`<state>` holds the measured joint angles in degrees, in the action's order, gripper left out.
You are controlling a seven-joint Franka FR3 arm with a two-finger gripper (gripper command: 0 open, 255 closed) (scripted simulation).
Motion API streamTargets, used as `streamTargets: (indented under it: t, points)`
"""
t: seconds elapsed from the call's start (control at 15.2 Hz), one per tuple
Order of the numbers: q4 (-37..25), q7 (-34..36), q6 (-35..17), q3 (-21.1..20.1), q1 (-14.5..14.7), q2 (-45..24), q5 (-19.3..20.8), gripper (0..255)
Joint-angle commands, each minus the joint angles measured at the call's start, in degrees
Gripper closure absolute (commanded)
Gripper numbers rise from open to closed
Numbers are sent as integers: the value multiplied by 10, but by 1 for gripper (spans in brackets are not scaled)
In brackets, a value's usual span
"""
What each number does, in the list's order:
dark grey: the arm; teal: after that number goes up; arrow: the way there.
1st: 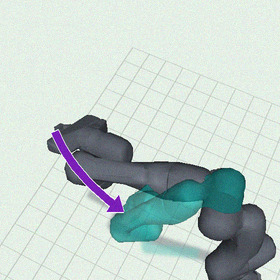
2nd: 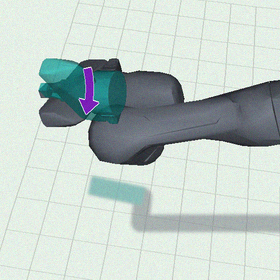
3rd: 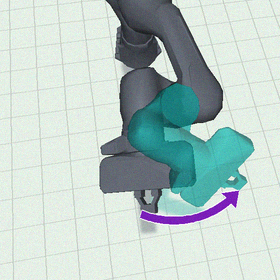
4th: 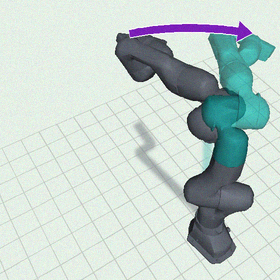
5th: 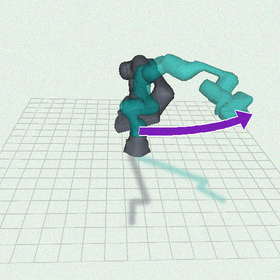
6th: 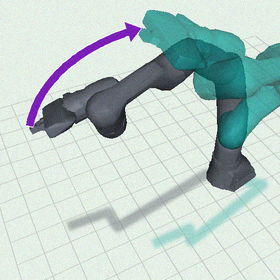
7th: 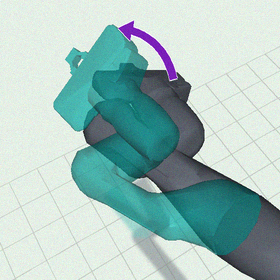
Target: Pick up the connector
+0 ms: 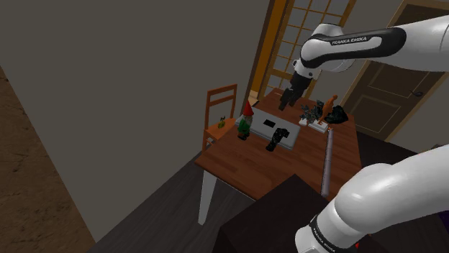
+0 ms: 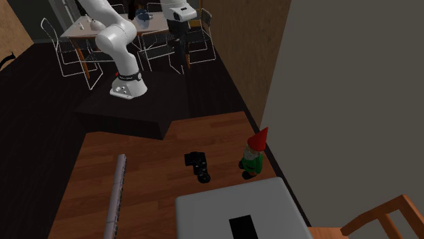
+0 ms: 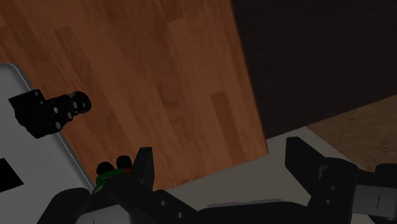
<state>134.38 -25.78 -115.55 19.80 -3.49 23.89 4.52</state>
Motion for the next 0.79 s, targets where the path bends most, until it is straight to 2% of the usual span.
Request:
streamTargets:
  t: [0.0, 0.33, 0.73]
  points:
    - [-2, -23, -27, 20, -3, -34, -2, 0]
    - [-33, -79, -77, 63, -7, -133, -26, 0]
    - [-91, -161, -122, 99, -20, -266, -88, 0]
